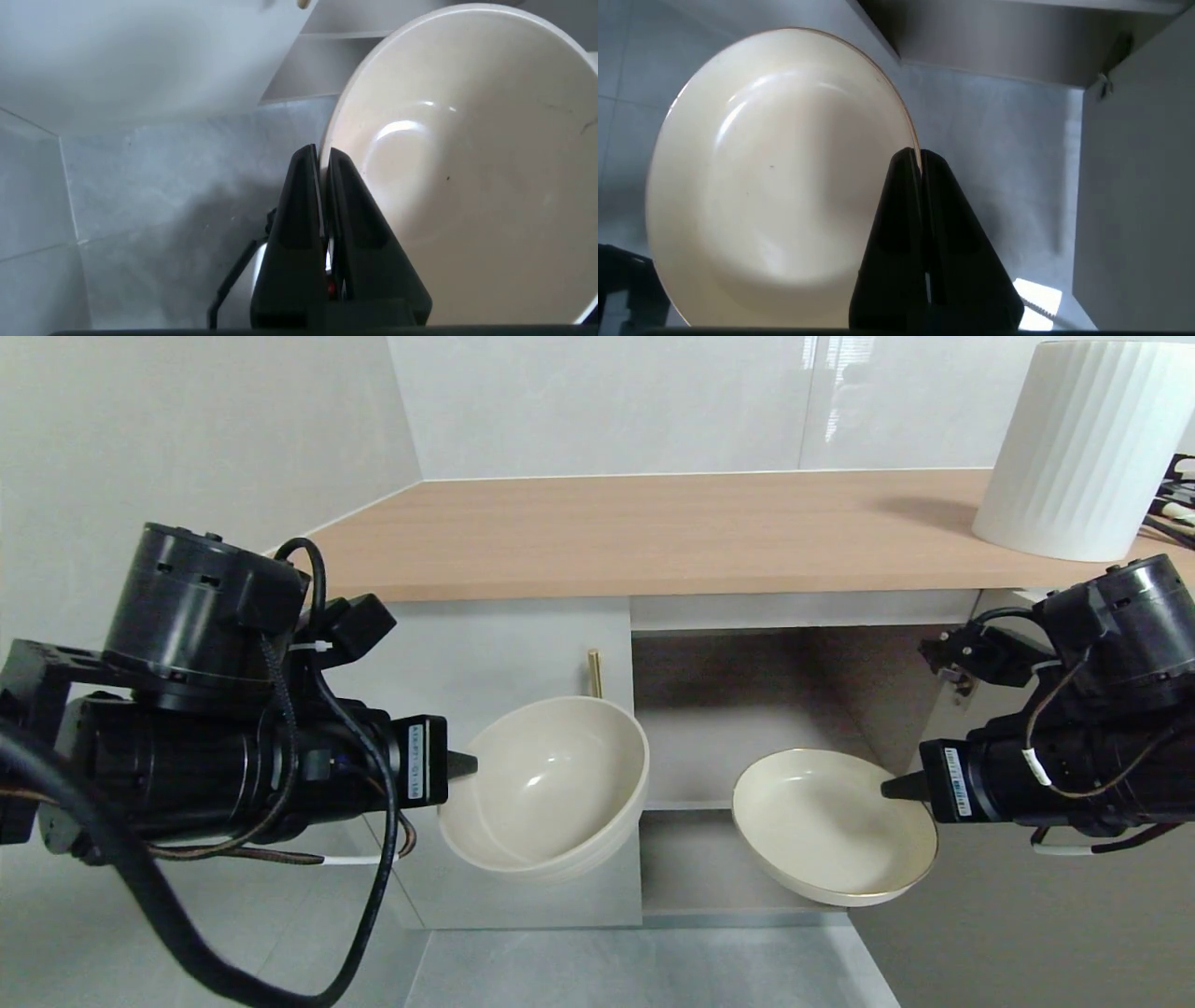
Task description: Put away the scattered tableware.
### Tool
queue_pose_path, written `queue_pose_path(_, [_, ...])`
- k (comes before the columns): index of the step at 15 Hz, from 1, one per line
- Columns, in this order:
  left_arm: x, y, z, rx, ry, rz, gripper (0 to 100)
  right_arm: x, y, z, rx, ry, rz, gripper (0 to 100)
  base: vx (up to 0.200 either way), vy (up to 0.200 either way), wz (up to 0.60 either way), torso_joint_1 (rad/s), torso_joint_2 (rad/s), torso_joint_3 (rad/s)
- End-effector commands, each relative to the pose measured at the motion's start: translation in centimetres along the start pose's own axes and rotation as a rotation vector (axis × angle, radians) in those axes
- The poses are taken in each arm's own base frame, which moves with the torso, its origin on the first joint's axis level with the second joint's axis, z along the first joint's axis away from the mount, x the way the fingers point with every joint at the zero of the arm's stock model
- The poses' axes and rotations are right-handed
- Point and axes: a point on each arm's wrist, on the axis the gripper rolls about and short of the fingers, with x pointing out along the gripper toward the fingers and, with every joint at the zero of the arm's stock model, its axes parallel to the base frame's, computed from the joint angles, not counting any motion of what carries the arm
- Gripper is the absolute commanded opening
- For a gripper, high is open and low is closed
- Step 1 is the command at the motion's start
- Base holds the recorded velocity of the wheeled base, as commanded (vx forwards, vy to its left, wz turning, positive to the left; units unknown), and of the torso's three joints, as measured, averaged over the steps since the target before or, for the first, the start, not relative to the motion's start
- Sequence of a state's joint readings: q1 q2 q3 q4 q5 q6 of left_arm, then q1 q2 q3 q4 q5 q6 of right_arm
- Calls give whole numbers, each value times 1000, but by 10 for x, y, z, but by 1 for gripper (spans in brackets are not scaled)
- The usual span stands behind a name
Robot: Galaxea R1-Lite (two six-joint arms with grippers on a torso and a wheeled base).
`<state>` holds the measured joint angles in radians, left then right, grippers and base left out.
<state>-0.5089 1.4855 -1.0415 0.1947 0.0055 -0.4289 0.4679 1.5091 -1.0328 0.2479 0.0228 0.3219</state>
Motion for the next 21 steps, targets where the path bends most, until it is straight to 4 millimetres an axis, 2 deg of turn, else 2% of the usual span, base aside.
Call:
queue_pose_path(1, [3, 0, -1, 1, 10, 2, 0, 10, 0, 0, 0, 15, -3, 0, 0, 0, 0, 0, 0, 0])
queue_pose_path(2, [5, -1, -1, 2, 15, 3, 0, 15, 0, 0, 0, 22, -6, 0, 0, 0, 0, 0, 0, 0])
queue_pose_path(5, [13, -1, -3, 5, 37, 10, 0, 82, -3, -4, -21, 93, -61, 0, 0, 0, 0, 0, 0, 0])
queue_pose_path(6, [13, -1, -3, 5, 37, 10, 0, 96, -5, -6, -23, 99, -93, 0, 0, 0, 0, 0, 0, 0])
queue_pose_path(7, [12, -2, -3, 6, 36, 8, 0, 129, -8, -8, -21, 80, -158, 0, 0, 0, 0, 0, 0, 0])
queue_pose_path(8, [12, -2, -3, 6, 36, 9, 0, 150, -10, -10, -19, 75, -175, 0, 0, 0, 0, 0, 0, 0])
queue_pose_path(9, [12, -2, -3, 6, 36, 9, 0, 154, -10, -11, -19, 76, -177, 0, 0, 0, 0, 0, 0, 0])
queue_pose_path(10, [12, -2, -3, 6, 36, 9, 0, 181, -13, -16, -18, 77, -179, 0, 0, 0, 0, 0, 0, 0])
queue_pose_path(14, [13, -2, -4, 7, 38, 9, 0, 223, -18, -20, 67, 30, -183, 0, 0, 0, 0, 0, 0, 0])
queue_pose_path(16, [13, -2, -4, 8, 39, 8, 0, 241, -28, -17, 109, -8, -244, 0, 0, 0, 0, 0, 0, 0])
queue_pose_path(21, [16, -4, -5, 13, 48, 7, 0, 269, -51, 0, 201, -85, -321, 0, 0, 0, 0, 0, 0, 0])
